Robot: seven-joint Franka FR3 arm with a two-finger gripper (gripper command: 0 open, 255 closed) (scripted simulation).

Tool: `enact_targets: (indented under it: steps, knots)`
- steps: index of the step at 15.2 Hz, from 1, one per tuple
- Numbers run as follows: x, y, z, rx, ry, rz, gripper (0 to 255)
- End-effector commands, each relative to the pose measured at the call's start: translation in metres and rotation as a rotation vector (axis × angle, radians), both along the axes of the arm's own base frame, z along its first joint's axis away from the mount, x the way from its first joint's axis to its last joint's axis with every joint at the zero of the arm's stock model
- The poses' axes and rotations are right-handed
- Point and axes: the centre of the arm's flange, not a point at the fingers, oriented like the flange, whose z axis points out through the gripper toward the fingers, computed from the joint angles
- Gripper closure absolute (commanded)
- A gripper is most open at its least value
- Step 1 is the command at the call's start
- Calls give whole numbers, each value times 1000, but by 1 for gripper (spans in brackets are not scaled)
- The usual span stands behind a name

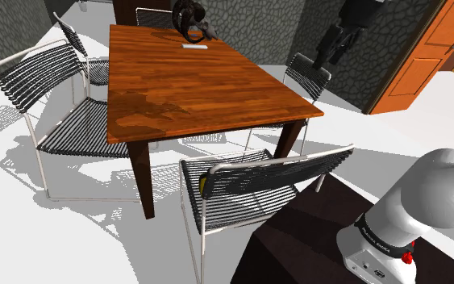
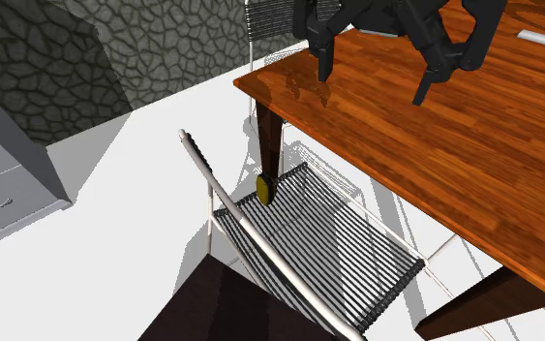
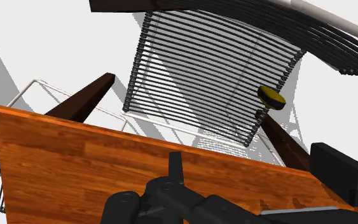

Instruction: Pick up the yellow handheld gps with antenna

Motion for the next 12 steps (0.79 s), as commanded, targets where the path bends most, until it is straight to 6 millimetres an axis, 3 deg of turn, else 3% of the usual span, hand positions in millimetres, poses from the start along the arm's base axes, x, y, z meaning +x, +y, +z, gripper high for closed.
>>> enact_targets:
  steps: [1, 12]
  knots:
    - [0, 0, 0, 0, 0, 0, 0]
    - [59, 35, -124, 68, 7, 121, 0]
